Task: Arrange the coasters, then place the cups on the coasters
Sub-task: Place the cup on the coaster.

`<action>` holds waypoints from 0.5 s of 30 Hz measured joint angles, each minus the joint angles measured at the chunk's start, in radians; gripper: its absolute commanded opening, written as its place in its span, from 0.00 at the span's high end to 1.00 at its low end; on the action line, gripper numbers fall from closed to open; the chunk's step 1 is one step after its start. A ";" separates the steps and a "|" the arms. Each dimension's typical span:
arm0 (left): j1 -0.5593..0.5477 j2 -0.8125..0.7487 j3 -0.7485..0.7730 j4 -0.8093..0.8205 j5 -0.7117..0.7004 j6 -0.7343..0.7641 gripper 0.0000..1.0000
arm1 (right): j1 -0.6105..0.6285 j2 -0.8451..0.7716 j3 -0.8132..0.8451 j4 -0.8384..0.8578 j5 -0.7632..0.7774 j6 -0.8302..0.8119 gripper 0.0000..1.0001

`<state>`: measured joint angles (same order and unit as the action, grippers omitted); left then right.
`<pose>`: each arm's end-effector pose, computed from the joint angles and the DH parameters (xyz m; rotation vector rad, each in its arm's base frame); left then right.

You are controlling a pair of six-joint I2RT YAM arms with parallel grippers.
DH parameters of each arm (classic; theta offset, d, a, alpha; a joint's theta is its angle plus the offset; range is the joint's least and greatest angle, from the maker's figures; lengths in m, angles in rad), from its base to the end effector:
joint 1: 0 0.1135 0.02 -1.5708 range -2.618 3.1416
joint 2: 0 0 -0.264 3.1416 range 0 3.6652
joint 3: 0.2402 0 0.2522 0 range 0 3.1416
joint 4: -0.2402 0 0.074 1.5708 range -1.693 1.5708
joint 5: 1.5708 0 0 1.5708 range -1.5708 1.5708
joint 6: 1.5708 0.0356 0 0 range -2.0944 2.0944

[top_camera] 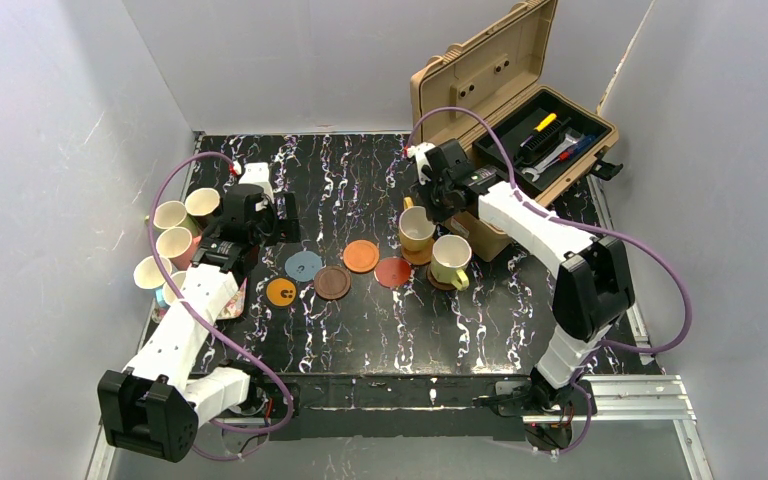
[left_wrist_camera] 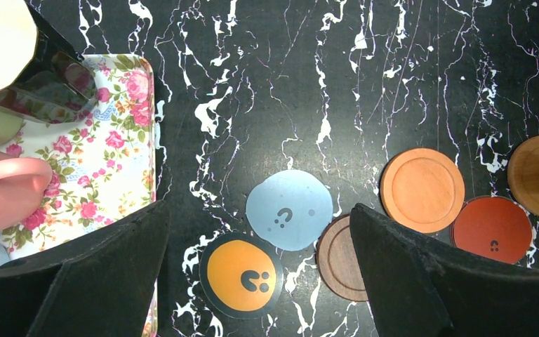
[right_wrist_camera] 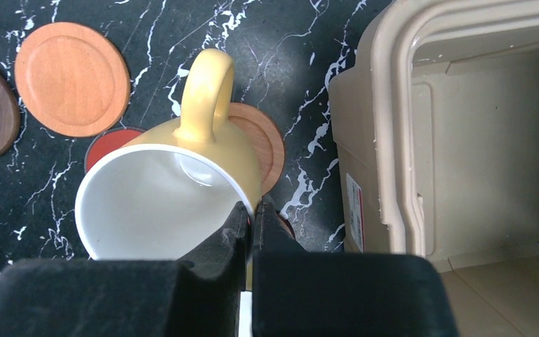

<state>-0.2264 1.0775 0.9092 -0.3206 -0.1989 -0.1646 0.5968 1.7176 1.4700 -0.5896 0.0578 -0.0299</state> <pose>0.2381 -0.0476 0.3130 -0.0593 2.0486 -0.0385 0.3189 0.2142 0.2914 -0.7189 2.3057 0.1924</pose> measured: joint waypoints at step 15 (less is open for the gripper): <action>0.000 0.013 0.000 0.000 -0.001 0.000 0.02 | 0.000 0.057 0.000 0.000 0.052 0.004 0.99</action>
<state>-0.2264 1.0908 0.9092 -0.3210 -0.1997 -0.1646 0.5968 1.7744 1.4700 -0.5896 0.1097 -0.0261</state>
